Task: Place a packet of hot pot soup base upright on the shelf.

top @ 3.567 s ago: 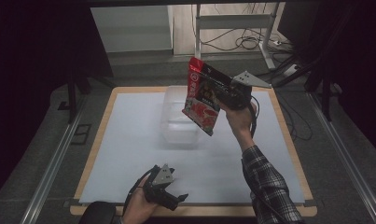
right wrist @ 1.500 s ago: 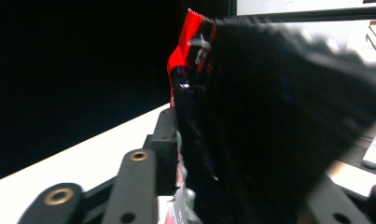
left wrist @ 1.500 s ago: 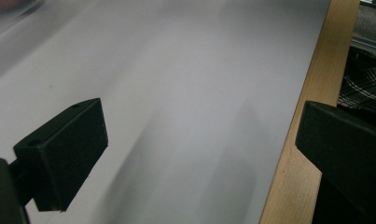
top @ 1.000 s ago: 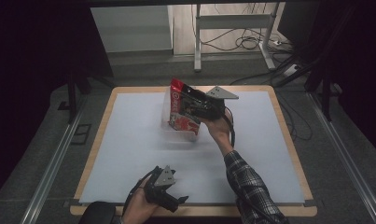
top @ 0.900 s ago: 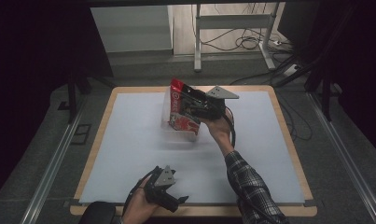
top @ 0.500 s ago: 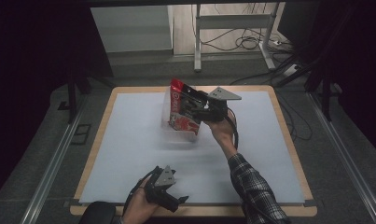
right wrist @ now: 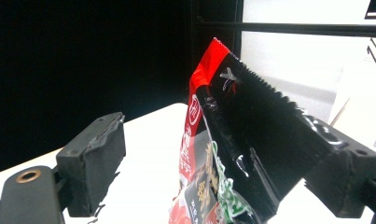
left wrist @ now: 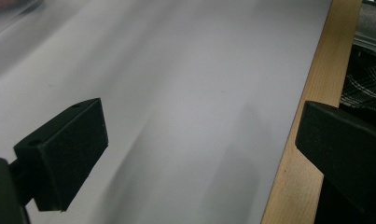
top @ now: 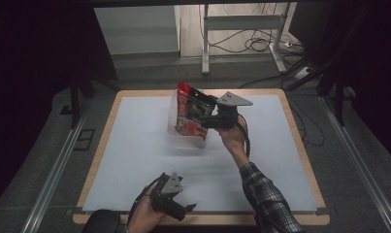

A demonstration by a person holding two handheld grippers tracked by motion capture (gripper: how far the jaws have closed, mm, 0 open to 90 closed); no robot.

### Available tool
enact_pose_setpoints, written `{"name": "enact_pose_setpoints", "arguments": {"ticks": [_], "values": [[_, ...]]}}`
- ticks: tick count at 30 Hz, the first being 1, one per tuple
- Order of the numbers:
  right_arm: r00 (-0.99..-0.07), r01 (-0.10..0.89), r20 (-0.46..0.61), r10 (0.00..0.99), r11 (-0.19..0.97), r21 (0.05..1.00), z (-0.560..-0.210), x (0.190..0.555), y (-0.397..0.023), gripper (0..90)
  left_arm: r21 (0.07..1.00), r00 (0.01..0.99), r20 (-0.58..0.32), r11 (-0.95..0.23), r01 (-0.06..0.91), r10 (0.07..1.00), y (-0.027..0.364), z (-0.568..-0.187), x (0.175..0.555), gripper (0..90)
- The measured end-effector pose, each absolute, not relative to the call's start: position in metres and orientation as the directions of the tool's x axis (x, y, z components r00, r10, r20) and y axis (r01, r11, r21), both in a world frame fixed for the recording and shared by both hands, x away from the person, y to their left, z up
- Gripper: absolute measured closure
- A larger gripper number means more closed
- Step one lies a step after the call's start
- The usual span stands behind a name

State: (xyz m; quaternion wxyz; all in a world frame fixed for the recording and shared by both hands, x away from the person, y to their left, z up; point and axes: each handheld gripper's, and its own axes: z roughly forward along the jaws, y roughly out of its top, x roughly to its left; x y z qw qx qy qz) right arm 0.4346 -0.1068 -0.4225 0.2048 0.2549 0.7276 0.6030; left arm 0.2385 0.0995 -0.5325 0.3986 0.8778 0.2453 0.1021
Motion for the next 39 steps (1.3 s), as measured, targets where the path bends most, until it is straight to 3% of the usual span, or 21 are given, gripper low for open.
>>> {"name": "enact_pose_setpoints", "arguments": {"ticks": [12, 39], "values": [[-0.782, 0.139, 0.022, 0.623, 0.140, 0.980, -0.416, 0.425, -0.119, 7.4, 0.753, 0.854, -0.011, -0.557, 0.350, 0.521, 0.101, -0.532, 0.239, 2.0], [-0.796, 0.186, 0.052, 0.603, 0.163, 0.969, -0.424, 0.391, -0.138, 5.1, 0.773, 0.855, 0.015, -0.548, 0.318, 0.518, 0.101, -0.531, 0.238, 0.5]]}}
